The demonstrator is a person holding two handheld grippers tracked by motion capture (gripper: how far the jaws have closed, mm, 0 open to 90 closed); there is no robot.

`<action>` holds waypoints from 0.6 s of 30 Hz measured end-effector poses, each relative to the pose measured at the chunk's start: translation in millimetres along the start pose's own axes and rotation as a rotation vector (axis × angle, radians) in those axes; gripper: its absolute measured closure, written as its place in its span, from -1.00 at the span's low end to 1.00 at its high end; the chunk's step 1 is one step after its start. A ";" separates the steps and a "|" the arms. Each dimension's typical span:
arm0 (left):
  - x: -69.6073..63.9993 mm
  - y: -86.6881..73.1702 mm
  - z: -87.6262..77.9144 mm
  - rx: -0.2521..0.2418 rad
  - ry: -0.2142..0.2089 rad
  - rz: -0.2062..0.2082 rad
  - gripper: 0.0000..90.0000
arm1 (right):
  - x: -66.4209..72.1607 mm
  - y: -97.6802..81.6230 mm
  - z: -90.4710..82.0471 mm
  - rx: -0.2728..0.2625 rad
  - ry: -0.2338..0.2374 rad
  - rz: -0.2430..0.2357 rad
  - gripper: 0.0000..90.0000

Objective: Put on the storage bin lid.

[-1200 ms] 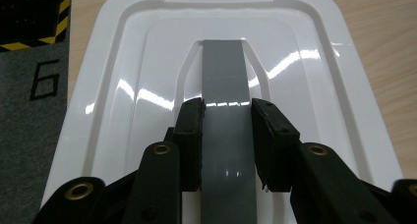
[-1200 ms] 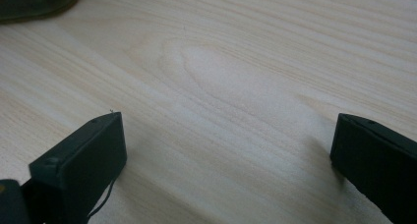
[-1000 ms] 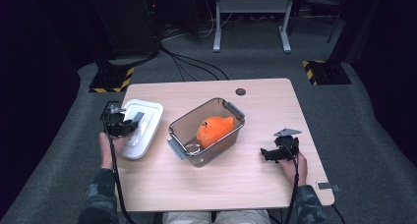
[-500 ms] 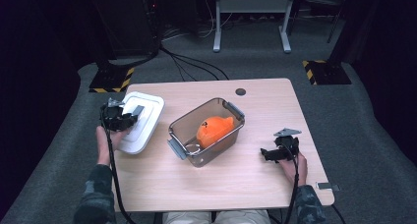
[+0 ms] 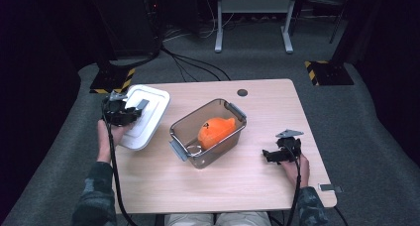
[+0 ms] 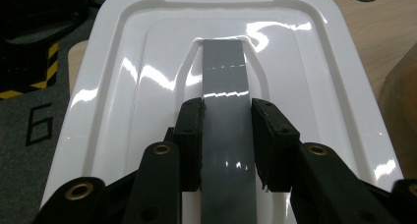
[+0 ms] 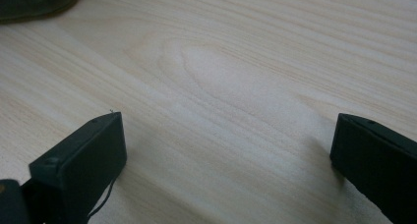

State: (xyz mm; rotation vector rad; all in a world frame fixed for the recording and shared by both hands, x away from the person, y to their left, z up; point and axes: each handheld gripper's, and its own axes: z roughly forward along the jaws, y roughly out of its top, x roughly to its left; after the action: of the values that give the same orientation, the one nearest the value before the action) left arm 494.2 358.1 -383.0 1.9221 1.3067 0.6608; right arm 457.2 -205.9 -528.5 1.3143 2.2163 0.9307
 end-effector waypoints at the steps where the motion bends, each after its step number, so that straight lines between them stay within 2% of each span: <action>1: -2.5 3.7 -1.2 -0.004 -0.005 0.005 0.48 | 0.0 0.0 0.0 0.000 0.000 0.000 -1.00; 7: -9.0 14.1 -6.4 -0.012 -0.025 0.027 0.48 | 0.0 0.0 0.0 0.000 0.000 0.000 -1.00; 14: -23.7 29.6 -11.9 -0.020 -0.058 0.066 0.48 | -0.1 0.1 0.0 0.000 0.001 0.000 -1.00; 18: -30.4 36.8 -11.5 -0.018 -0.075 0.075 0.48 | -0.1 0.0 -0.1 0.000 0.001 0.001 -1.00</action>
State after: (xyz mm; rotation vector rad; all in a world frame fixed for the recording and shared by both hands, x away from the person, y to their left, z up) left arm 495.8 324.2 -347.6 1.9697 1.1839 0.6297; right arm 457.2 -206.0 -528.4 1.3152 2.2165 0.9315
